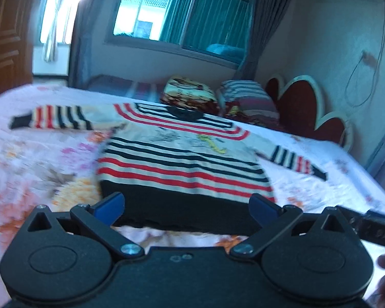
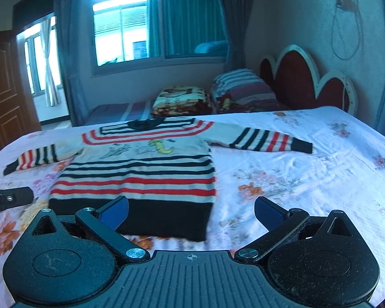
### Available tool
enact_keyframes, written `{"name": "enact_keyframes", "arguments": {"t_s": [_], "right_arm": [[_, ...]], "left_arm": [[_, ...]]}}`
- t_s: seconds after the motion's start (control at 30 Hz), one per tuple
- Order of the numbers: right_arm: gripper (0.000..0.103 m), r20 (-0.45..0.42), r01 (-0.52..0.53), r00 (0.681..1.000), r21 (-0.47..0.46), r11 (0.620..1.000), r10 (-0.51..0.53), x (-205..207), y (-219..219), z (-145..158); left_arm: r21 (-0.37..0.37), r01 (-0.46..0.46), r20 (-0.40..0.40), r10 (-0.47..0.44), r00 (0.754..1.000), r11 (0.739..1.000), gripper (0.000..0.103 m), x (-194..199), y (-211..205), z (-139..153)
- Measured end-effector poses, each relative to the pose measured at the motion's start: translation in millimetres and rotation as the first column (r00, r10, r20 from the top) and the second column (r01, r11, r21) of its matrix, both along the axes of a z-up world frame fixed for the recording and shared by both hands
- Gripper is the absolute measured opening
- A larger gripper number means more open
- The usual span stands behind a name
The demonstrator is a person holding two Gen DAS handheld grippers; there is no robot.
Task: Fold small clothes
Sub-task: 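Move the right tool to the black cuff of the sleeve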
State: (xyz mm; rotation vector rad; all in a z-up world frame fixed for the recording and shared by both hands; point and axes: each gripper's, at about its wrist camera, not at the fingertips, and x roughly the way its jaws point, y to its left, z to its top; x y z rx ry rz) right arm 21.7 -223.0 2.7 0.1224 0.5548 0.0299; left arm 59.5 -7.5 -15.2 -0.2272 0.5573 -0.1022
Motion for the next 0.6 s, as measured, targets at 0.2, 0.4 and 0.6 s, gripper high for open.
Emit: {"name": "enact_keyframes", "arguments": {"t_s": [0.2,0.4,0.6], "right_arm": [[0.102,-0.009,0.050,0.999,0.030,0.998,-0.050,23.9,-27.9,-5.5],[0.102,-0.007,0.095,0.995,0.034,0.995,-0.095,58.7,-54.6,-11.3],[0.068,-0.044,0.168,0.985,0.079,0.983,-0.165,112.0,-94.9,-23.7]], "left_arm": [[-0.008,0.027,0.022,-0.027,0.999,1.000,0.085,28.9,-6.9,-1.5],[0.090,-0.048,-0.066,0.054,0.996,0.995,0.088,65.1,-9.6,-18.7],[0.209,-0.108,-0.077,0.127,0.989,0.972,0.099,119.3,-10.2,-29.6]]}}
